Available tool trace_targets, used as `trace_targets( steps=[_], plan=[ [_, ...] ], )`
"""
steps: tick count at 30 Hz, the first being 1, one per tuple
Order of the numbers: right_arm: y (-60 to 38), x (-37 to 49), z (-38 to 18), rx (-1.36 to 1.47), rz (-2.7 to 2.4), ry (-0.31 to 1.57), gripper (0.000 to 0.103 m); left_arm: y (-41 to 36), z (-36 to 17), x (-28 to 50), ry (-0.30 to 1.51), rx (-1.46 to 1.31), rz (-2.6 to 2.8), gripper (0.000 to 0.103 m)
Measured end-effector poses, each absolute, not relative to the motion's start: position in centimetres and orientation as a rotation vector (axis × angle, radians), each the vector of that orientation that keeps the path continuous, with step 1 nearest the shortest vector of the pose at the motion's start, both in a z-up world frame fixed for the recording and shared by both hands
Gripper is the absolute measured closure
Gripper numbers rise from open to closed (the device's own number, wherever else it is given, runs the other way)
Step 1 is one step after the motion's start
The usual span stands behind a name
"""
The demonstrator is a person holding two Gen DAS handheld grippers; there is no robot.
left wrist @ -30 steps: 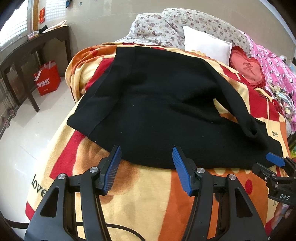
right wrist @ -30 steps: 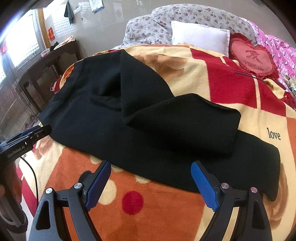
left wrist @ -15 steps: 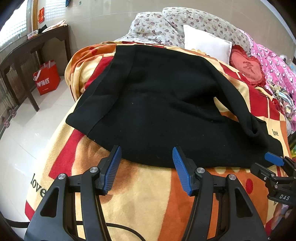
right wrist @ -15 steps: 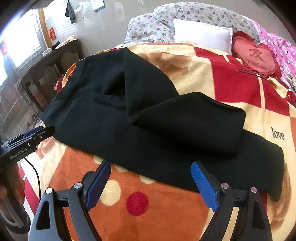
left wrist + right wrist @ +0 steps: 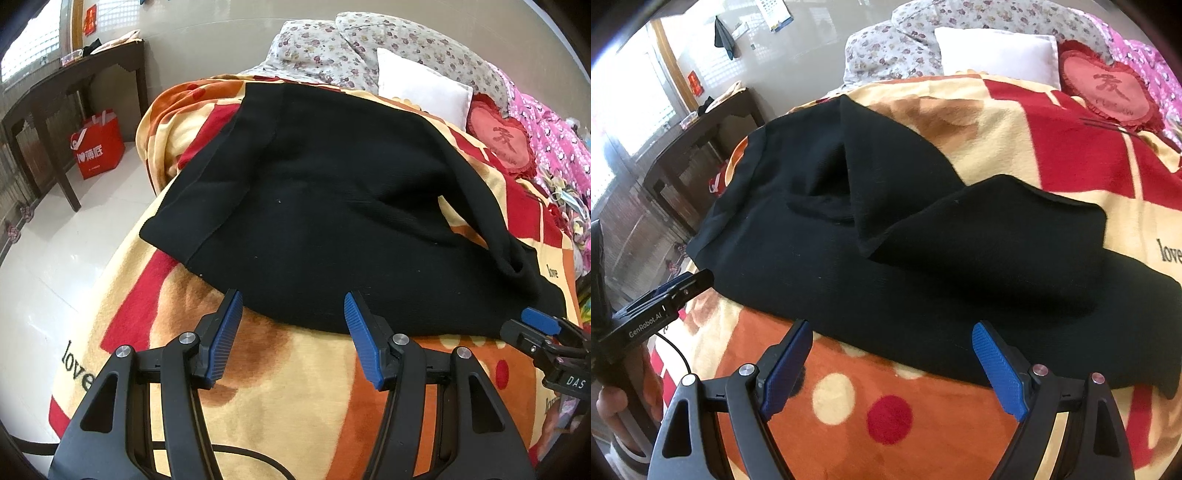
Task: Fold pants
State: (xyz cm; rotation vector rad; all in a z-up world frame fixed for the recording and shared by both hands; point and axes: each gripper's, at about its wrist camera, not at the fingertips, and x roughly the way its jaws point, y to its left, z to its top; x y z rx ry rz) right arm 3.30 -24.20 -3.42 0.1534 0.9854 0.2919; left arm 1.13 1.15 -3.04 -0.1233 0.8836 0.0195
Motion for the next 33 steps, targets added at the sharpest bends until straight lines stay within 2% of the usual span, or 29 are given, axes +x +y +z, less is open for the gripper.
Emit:
trace_targets(
  steps=[8,9,10,12,15,19,24,25,27,33],
  plan=[
    [-26.2,6.0,-4.1,0.367,0.288,0.940,0.015,3.3,-3.1,1.0,0.887,-0.149,0.057,0.046],
    [-26.6,6.8,-4.3,0.383,0.279,0.943,0.021,3.6,-3.1,1.0,0.889,-0.156,0.062,0.046],
    [-26.8,7.4,-4.4,0.391,0.274,0.943,0.038,3.9,-3.1,1.1,0.890,-0.161,0.068,0.046],
    [-27.6,8.6,-4.2,0.436,0.295,0.907,0.055,4.5,-3.0,1.0,0.890,-0.168,0.079,0.046],
    [-28.3,10.6,-2.9,0.394,0.218,0.846,0.062,5.2,-2.9,0.9,0.892,-0.178,0.091,0.046],
    [-29.8,14.0,-1.2,0.305,0.042,0.774,0.062,6.1,-2.7,0.8,0.887,-0.199,0.099,0.046],
    [-31.9,17.0,-1.7,0.377,0.039,0.844,0.062,7.7,-3.0,1.2,0.904,-0.264,0.102,0.046],
    [-32.0,16.7,-1.5,0.383,0.051,0.849,0.059,7.9,-3.1,1.3,0.907,-0.277,0.104,0.046],
    [-32.1,14.8,-1.1,0.387,0.101,0.861,0.049,8.7,-3.5,1.6,0.916,-0.312,0.110,0.046],
    [-33.2,4.8,-2.6,0.445,0.249,0.942,0.048,9.9,-4.2,2.6,0.934,-0.405,0.112,0.046]
  ],
)
